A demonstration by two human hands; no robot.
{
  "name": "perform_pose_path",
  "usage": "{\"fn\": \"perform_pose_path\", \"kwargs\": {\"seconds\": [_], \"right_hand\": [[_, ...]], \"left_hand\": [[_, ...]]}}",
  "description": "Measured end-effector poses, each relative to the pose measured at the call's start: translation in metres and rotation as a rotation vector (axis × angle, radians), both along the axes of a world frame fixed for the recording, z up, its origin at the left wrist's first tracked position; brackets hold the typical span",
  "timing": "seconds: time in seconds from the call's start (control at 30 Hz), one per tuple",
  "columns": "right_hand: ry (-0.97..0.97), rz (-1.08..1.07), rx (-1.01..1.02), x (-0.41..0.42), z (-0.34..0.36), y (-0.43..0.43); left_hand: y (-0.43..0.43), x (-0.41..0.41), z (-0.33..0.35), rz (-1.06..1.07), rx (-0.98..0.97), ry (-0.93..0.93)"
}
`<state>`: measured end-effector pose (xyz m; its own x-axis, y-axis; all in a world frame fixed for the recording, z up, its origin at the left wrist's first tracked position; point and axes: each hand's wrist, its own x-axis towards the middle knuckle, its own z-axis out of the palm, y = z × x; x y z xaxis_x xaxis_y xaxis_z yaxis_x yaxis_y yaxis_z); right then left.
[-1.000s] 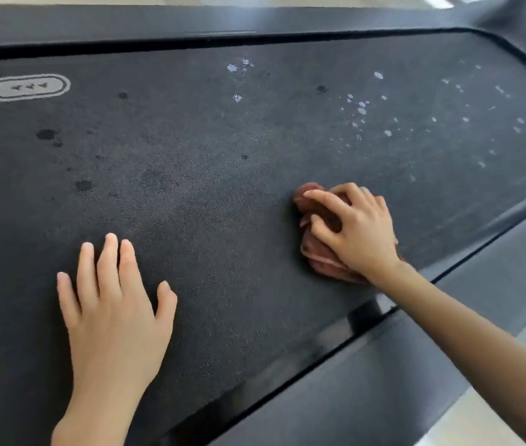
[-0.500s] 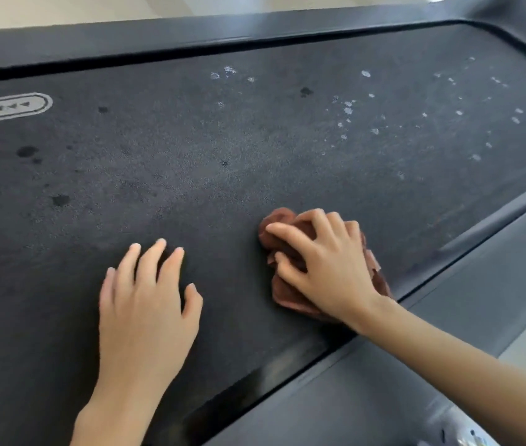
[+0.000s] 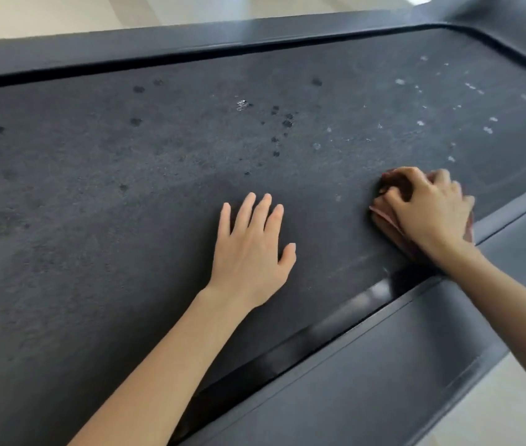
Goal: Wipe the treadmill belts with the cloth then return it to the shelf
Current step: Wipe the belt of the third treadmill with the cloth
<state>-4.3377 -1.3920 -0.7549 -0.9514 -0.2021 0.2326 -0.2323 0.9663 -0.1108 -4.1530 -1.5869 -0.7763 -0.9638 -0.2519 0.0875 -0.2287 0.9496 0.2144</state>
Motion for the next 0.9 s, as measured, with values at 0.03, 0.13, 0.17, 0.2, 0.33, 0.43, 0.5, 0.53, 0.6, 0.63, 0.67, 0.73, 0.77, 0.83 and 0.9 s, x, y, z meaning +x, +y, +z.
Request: {"fn": "perform_pose_path", "kwargs": {"seconds": [0.03, 0.13, 0.17, 0.2, 0.33, 0.43, 0.5, 0.53, 0.6, 0.63, 0.67, 0.73, 0.77, 0.83, 0.9], "right_hand": [[0.022, 0.039, 0.032, 0.006, -0.002, -0.005], [0.054, 0.258, 0.063, 0.04, -0.003, -0.016], [0.063, 0.352, 0.065, 0.056, -0.003, -0.017], [0.076, 0.459, 0.065, 0.069, -0.003, -0.017], [0.016, 0.814, 0.075, 0.07, 0.001, -0.004], [-0.042, 0.76, 0.076, 0.021, 0.005, 0.021], [-0.035, 0.62, 0.061, -0.021, 0.006, 0.043], [-0.038, 0.536, 0.04, -0.042, 0.007, 0.055], [-0.061, 0.381, -0.006, -0.072, 0.008, 0.07], [-0.07, 0.322, 0.003, -0.078, 0.007, 0.071], [-0.063, 0.279, 0.036, -0.078, 0.005, 0.068], [-0.024, 0.231, 0.091, -0.065, 0.0, 0.054], [-0.013, 0.221, 0.087, -0.054, -0.001, 0.044], [0.005, 0.257, 0.07, -0.026, 0.0, 0.02], [0.035, 0.376, 0.087, 0.007, 0.0, -0.006]], "left_hand": [[0.004, -0.002, -0.003, 0.02, -0.004, 0.016], [0.007, -0.002, -0.005, 0.038, 0.025, 0.058], [0.006, -0.002, -0.005, 0.032, 0.022, 0.05], [0.006, -0.001, -0.004, 0.033, 0.014, 0.042], [0.01, -0.002, 0.0, 0.052, 0.005, 0.045], [0.01, -0.002, 0.001, 0.071, 0.017, 0.056], [0.01, -0.003, 0.001, 0.078, 0.024, 0.057], [0.011, -0.003, 0.0, 0.078, 0.027, 0.058], [0.011, -0.002, 0.0, 0.079, 0.024, 0.053], [0.011, -0.002, 0.0, 0.078, 0.018, 0.048], [0.011, -0.002, 0.001, 0.076, 0.011, 0.044], [0.011, -0.002, 0.002, 0.074, 0.005, 0.038], [0.012, -0.002, 0.003, 0.075, 0.008, 0.04], [0.012, -0.002, 0.005, 0.077, 0.01, 0.043], [0.013, -0.002, 0.006, 0.075, 0.016, 0.028]]}}
